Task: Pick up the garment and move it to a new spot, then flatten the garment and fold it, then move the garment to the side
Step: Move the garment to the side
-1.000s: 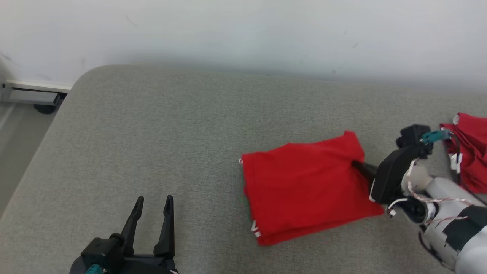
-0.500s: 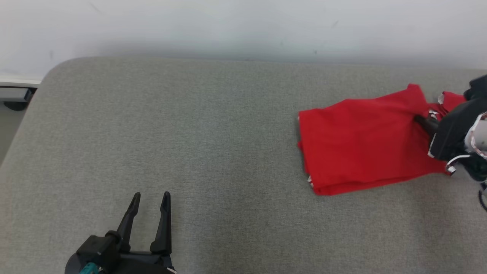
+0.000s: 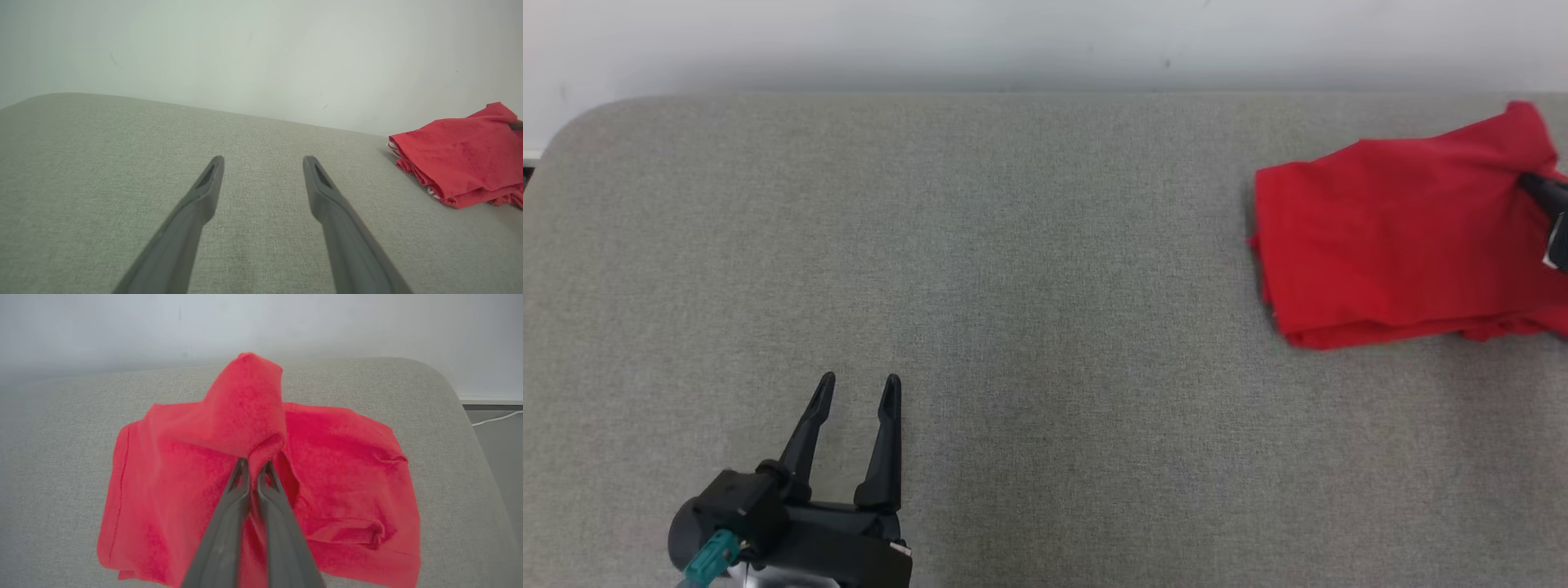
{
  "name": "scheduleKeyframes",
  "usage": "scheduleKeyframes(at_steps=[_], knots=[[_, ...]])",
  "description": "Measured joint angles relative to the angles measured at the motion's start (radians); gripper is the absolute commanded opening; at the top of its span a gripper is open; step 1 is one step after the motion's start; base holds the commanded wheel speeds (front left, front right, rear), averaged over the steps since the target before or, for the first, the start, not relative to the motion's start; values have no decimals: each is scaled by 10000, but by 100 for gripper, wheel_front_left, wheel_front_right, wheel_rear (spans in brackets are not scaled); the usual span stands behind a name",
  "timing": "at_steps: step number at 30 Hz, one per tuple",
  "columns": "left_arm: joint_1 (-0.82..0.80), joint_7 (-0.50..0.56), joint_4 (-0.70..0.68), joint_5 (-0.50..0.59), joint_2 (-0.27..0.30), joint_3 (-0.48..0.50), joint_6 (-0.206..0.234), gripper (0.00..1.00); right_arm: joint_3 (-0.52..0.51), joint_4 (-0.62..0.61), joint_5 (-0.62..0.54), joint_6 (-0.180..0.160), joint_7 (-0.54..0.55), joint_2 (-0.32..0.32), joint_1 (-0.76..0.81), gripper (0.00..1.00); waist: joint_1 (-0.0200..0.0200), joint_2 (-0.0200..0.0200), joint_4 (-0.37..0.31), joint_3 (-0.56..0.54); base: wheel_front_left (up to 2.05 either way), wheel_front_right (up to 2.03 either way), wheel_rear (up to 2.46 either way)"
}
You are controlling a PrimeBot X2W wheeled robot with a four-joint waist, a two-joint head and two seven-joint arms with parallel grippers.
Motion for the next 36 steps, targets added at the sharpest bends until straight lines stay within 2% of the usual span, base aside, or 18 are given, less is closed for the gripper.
scheduleKeyframes(at_steps=[7, 36], knots=[[-138, 0, -38, 4, 10, -90, -163, 100, 77, 205, -267, 36, 366, -424, -570, 0, 0, 0, -13, 319, 0, 0, 0], [-718, 0, 128, 90, 44, -146, -251, 100, 848, 1300, -1779, 100, 1287, -1584, -2353, 0, 0, -1, 174, 977, 0, 0, 0]])
